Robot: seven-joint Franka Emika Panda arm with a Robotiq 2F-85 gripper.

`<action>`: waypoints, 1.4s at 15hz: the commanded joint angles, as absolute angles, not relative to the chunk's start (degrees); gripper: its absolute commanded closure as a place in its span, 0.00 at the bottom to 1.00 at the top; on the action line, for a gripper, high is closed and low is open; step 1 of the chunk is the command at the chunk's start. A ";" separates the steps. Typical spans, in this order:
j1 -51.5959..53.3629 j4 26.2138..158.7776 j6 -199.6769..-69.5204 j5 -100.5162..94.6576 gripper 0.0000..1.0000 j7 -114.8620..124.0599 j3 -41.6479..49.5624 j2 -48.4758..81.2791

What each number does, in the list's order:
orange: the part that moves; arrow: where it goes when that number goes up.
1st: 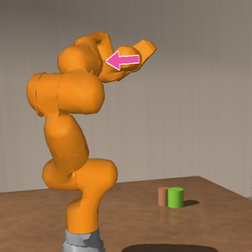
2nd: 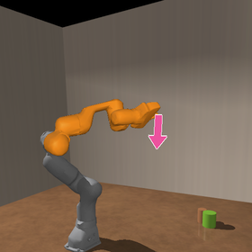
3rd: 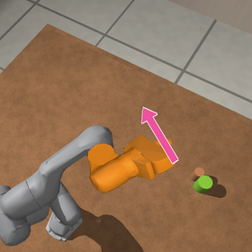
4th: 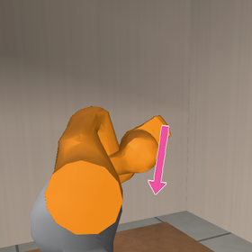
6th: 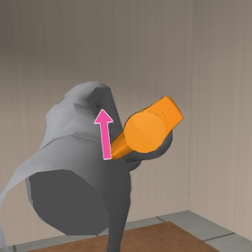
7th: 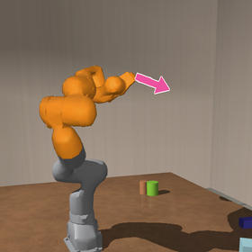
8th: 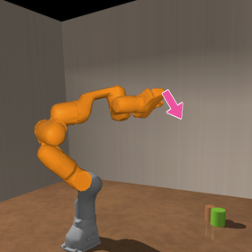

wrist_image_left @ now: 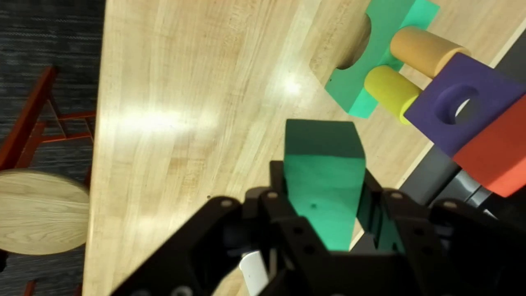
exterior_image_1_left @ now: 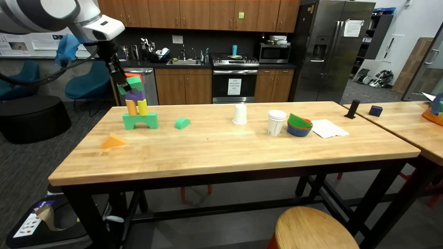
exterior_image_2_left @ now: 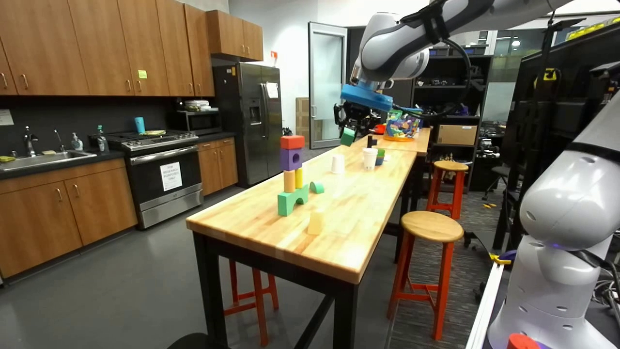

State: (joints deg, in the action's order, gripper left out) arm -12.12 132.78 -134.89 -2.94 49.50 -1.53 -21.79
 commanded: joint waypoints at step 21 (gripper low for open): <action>-9.40 123.89 -133.43 -3.63 0.59 50.11 -0.82 -13.67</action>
State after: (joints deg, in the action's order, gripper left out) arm -10.13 124.01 -133.57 -3.44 50.03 -1.53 -13.70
